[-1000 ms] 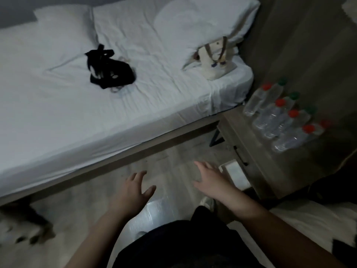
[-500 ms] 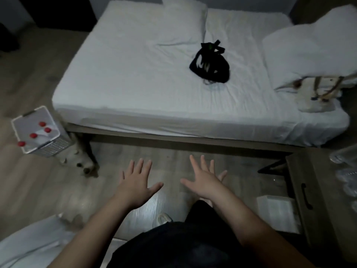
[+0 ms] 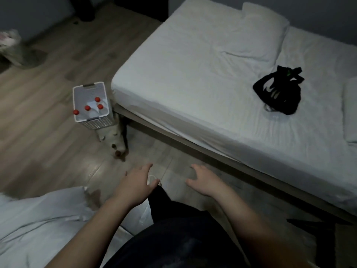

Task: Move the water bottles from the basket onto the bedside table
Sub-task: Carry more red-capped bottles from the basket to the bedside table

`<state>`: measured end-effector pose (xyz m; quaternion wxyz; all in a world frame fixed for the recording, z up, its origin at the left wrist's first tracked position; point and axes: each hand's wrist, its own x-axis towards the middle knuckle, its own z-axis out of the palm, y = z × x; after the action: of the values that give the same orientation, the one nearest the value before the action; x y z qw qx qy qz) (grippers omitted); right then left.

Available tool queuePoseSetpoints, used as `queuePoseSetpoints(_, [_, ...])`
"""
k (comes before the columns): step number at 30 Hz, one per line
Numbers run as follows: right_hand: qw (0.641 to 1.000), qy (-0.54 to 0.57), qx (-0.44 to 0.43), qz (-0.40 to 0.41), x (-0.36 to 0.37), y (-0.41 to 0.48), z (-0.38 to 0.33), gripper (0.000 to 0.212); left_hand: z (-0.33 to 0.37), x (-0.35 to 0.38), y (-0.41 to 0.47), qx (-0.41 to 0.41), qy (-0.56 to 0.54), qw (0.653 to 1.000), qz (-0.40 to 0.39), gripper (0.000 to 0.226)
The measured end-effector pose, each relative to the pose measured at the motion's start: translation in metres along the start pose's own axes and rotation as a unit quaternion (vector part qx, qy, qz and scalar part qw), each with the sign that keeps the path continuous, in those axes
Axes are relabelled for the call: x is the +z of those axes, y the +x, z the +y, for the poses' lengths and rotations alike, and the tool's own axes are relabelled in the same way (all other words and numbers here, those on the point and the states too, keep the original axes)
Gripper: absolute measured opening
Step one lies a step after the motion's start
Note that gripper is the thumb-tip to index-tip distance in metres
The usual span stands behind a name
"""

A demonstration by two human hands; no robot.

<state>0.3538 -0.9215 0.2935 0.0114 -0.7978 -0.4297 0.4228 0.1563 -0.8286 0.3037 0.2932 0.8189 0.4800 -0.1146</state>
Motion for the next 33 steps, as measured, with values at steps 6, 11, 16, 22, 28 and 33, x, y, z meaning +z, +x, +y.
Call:
queuePoseSetpoints(6, [0.998, -0.015, -0.031, -0.046, -0.046, 0.089, -0.068, 0.061, -0.050, -0.053, 0.066, -0.063, -0.075, 0.995, 0.011, 0.055])
queuePoseSetpoints(11, [0.995, -0.037, -0.059, -0.067, -0.084, 0.151, -0.125, 0.060, -0.093, -0.097, 0.110, -0.112, -0.094, 0.989, 0.022, 0.052])
queuePoseSetpoints(16, [0.988, -0.070, -0.103, -0.087, -0.112, 0.198, -0.171, 0.057, -0.122, -0.123, 0.144, -0.146, -0.127, 0.980, 0.039, 0.049])
queuePoseSetpoints(22, [0.988, -0.006, -0.123, -0.091, -0.126, 0.227, -0.205, 0.049, -0.156, -0.143, 0.179, -0.152, -0.136, 0.979, 0.023, 0.043])
queuePoseSetpoints(28, [0.987, 0.030, -0.135, -0.086, -0.121, 0.259, -0.241, 0.047, -0.196, -0.172, 0.231, -0.154, -0.141, 0.978, 0.000, 0.039])
queuePoseSetpoints(33, [0.990, 0.036, -0.115, -0.076, -0.111, 0.302, -0.296, 0.047, -0.247, -0.199, 0.281, -0.144, -0.147, 0.978, -0.026, 0.039])
